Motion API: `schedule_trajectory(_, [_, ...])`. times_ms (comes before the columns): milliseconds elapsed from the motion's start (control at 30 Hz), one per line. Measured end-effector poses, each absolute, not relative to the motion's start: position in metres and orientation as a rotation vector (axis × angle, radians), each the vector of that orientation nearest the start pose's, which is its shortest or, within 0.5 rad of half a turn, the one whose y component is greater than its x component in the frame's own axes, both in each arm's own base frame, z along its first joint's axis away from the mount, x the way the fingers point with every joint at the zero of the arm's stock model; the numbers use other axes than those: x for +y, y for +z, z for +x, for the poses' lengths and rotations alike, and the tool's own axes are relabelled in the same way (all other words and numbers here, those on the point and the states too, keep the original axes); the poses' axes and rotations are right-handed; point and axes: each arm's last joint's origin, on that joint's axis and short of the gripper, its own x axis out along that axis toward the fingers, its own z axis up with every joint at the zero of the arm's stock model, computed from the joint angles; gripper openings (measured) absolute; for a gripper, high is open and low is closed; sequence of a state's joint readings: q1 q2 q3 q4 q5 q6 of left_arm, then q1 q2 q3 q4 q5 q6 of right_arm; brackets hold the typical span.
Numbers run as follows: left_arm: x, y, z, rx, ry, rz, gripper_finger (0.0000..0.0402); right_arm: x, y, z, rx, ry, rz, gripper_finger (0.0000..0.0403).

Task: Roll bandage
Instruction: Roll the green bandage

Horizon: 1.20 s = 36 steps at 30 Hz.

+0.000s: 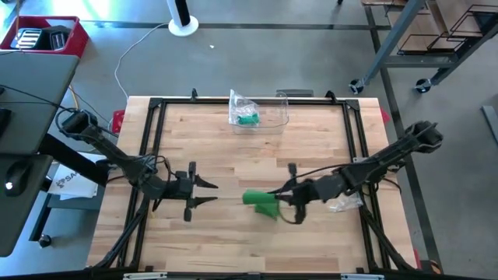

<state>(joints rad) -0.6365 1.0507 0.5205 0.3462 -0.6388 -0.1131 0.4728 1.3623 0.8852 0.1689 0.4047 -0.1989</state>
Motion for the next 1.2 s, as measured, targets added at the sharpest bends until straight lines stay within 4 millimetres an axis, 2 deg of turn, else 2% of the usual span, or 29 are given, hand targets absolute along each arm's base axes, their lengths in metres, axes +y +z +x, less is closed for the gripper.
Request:
schedule_trajectory(267, [-0.130, 0.238, 0.220, -0.066, -0.001, 0.174, 0.0154, 0.104, 0.256, 0.228, -0.082, 0.303, -0.201, 0.0008])
schedule_trajectory(400, [-0.133, 0.237, 0.241, -0.184, -0.041, 0.277, 0.0154, 0.101, 0.249, 0.224, -0.131, 0.371, -0.188, 0.0008])
schedule_trajectory(500, [-0.133, 0.244, 0.262, -0.246, -0.023, 0.212, 0.0155, 0.101, 0.249, 0.224, -0.131, 0.369, -0.177, 0.0008])
schedule_trajectory(700, [-0.138, 0.247, 0.298, -0.119, -0.045, 0.249, 0.0181, 0.099, 0.250, 0.225, -0.133, 0.289, -0.186, 0.0009])
schedule_trajectory(967, [-0.132, 0.254, 0.306, -0.049, -0.016, 0.155, 0.0241, 0.099, 0.248, 0.225, -0.110, 0.275, -0.194, 0.0009])
schedule_trajectory(1200, [-0.125, 0.258, 0.308, -0.086, 0.011, 0.072, 0.0247, 0.098, 0.247, 0.225, -0.098, 0.266, -0.188, 0.0009])
